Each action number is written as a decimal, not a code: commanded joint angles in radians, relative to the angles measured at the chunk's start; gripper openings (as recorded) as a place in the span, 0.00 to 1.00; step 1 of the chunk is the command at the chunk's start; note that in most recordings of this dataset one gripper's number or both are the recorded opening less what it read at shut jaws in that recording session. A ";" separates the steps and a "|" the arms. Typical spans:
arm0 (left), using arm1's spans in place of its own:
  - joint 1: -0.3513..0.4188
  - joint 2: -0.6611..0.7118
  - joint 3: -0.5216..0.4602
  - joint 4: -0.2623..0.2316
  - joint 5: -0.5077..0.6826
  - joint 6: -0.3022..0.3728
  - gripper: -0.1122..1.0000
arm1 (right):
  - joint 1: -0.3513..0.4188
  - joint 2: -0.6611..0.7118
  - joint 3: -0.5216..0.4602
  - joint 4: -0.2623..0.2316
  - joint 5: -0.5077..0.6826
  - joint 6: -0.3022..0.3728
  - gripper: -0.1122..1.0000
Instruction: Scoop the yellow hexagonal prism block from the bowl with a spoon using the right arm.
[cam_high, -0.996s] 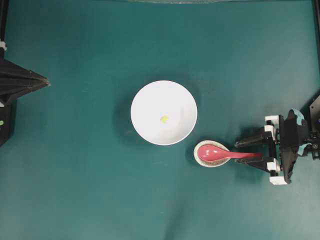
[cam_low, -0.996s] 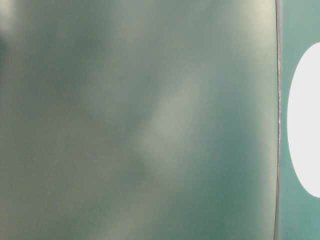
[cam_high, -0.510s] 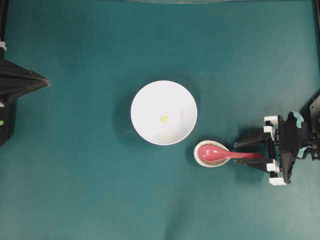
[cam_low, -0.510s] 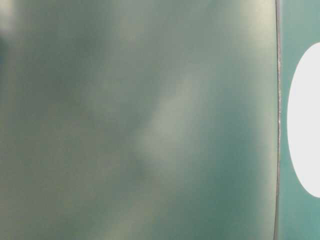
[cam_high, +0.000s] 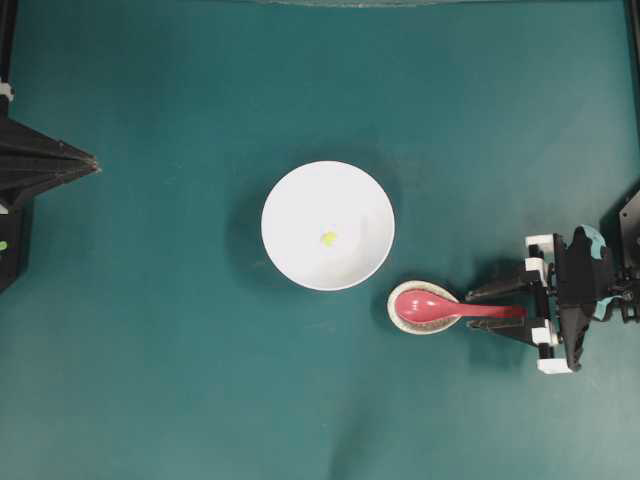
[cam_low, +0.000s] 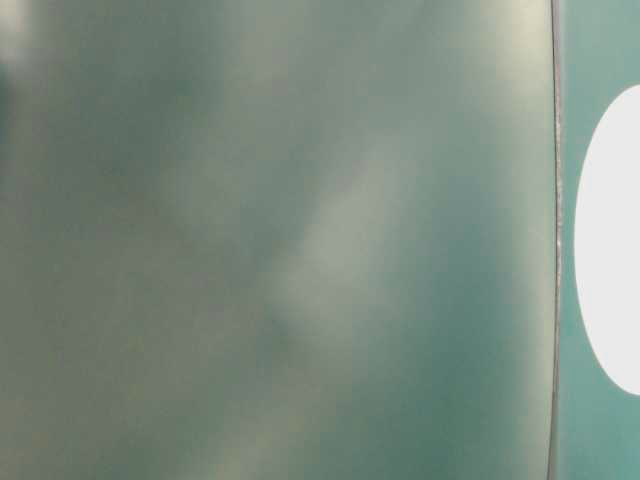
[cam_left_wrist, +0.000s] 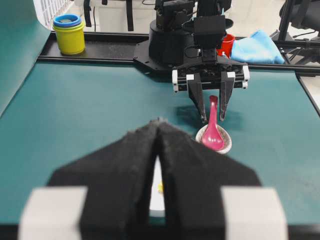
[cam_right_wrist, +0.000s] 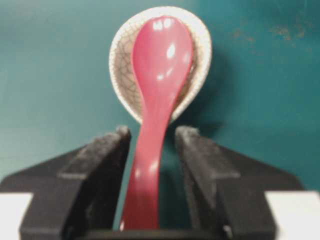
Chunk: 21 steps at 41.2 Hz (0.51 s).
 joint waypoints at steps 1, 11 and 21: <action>0.002 0.012 -0.026 0.000 -0.008 -0.002 0.13 | 0.006 -0.009 -0.005 -0.002 -0.005 -0.002 0.53; 0.002 0.012 -0.026 0.000 -0.008 0.000 0.13 | 0.006 -0.008 -0.006 -0.002 -0.005 -0.002 0.45; 0.002 0.012 -0.026 0.000 -0.008 -0.002 0.13 | 0.006 -0.009 -0.008 -0.002 -0.005 -0.003 0.33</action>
